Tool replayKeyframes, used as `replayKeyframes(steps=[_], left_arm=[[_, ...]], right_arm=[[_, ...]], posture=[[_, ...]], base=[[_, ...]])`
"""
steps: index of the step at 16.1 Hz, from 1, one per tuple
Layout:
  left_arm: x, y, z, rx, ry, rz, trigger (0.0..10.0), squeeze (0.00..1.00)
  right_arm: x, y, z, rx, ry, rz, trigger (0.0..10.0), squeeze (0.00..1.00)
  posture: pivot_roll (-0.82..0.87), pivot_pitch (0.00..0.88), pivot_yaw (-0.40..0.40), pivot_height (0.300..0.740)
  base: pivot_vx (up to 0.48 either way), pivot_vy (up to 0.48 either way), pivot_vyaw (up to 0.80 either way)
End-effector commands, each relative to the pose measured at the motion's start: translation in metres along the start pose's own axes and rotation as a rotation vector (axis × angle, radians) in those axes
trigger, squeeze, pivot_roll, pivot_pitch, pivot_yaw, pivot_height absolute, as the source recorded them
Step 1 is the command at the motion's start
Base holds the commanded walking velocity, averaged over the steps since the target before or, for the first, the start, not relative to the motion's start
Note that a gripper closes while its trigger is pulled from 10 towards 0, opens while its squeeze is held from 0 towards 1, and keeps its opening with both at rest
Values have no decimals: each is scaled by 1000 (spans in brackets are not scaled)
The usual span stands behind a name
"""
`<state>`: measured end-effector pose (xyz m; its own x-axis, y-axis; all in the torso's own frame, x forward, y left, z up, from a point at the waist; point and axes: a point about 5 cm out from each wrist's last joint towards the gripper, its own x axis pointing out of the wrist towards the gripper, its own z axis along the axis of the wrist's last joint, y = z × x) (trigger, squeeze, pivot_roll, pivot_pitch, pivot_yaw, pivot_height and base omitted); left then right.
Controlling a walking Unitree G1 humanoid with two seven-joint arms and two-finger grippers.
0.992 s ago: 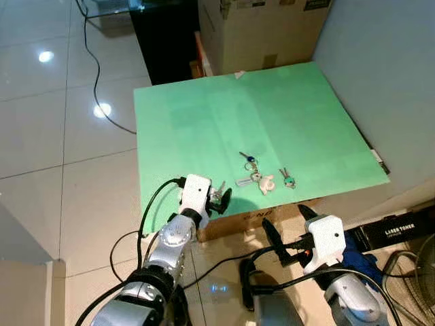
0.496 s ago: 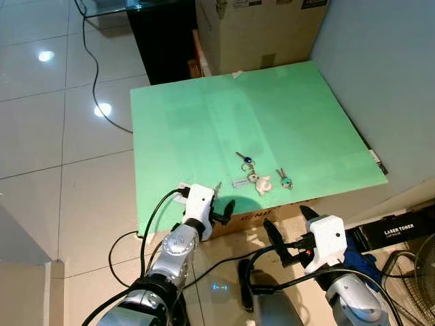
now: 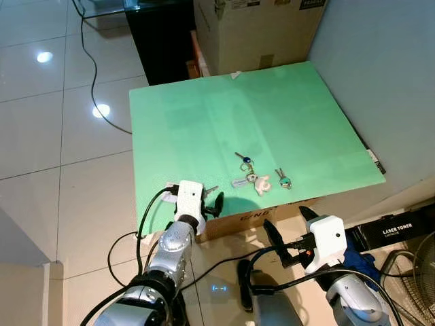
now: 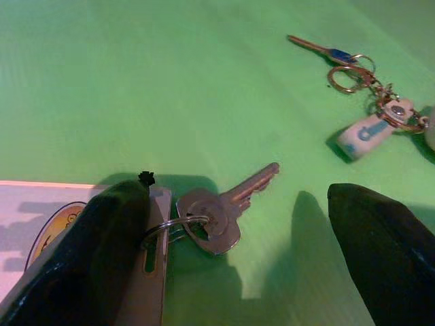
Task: Hang keys on a hook
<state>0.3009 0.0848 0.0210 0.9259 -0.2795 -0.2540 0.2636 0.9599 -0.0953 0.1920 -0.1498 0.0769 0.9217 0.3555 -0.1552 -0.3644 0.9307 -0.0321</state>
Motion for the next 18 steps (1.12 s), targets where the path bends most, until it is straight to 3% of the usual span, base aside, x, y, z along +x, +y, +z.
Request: replayKeyframes(steps=[1, 7, 11, 18], left_arm=[[-7, 3, -19, -35, 94, 32, 0, 0], [-12, -2, -32, -20, 166, 15, 0, 0], [-11, -11, -30, 6, 136, -47, 0, 0], [-9, -16, -26, -22, 108, -101, 0, 0]], right_arm=[[-4, 0, -3, 3, 20, 3, 10000, 0], [-6, 1, -6, 9, 34, -1, 10000, 0], [-9, 1, -8, 12, 43, -12, 10000, 0], [-9, 0, -10, 15, 50, -21, 10000, 0]], posture=[[-359, 239, 5, 740], [-366, 254, 7, 740], [-370, 262, 14, 740], [-367, 263, 21, 740]], base=[[0, 0, 0], [0, 0, 0], [0, 0, 0], [0, 0, 0]])
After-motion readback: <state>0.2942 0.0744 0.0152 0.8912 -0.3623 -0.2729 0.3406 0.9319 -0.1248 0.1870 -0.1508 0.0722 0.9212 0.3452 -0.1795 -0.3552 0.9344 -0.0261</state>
